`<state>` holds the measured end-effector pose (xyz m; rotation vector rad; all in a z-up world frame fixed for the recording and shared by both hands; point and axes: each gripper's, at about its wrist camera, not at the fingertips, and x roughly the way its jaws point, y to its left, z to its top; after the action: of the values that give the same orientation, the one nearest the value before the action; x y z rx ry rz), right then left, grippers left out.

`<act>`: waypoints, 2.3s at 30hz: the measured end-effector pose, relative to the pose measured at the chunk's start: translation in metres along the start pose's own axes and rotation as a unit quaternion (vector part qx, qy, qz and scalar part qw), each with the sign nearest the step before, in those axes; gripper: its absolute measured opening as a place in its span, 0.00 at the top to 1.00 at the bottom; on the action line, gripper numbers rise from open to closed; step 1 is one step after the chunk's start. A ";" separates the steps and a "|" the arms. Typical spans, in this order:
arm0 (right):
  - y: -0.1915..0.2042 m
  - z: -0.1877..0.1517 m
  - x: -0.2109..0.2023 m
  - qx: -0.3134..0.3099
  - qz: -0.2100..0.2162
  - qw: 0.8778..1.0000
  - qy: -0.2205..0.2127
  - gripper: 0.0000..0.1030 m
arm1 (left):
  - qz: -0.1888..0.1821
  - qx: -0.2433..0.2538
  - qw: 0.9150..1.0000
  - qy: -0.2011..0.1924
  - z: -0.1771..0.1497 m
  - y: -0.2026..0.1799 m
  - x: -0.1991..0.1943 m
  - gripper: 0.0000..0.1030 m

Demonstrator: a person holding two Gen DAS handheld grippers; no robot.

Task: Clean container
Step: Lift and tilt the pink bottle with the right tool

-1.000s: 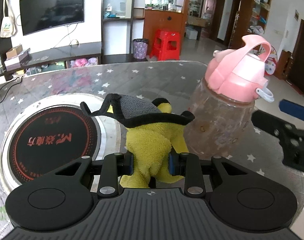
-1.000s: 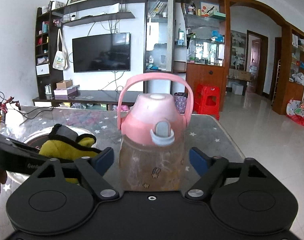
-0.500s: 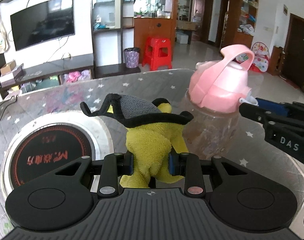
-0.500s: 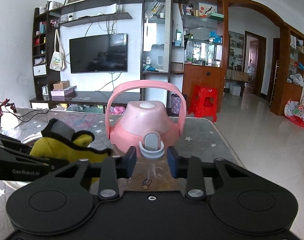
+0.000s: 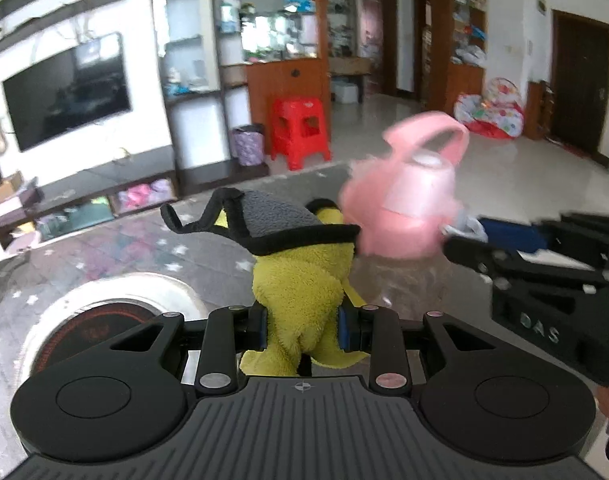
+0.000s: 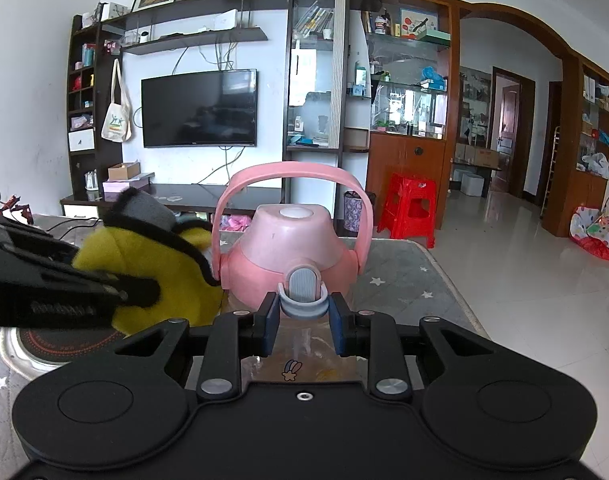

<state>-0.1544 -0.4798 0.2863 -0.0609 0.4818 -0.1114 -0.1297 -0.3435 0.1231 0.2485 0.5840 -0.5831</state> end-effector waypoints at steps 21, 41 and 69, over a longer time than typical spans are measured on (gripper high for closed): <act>0.004 -0.008 0.002 -0.005 0.004 1.000 -0.005 0.72 | -0.074 0.028 0.997 0.026 -0.024 -0.008 0.033 0.70; -0.013 0.002 -0.004 -0.017 0.001 1.000 -0.008 0.72 | -0.094 0.006 0.994 0.059 -0.025 0.012 0.047 0.70; -0.018 0.011 0.006 -0.114 -0.017 0.993 0.002 0.72 | -0.111 0.046 0.992 0.036 0.010 0.007 0.044 0.70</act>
<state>-0.1456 -0.4978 0.2945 -0.2923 0.4952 -0.0901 -0.0910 -0.3615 0.1060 0.2937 0.6601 -0.8200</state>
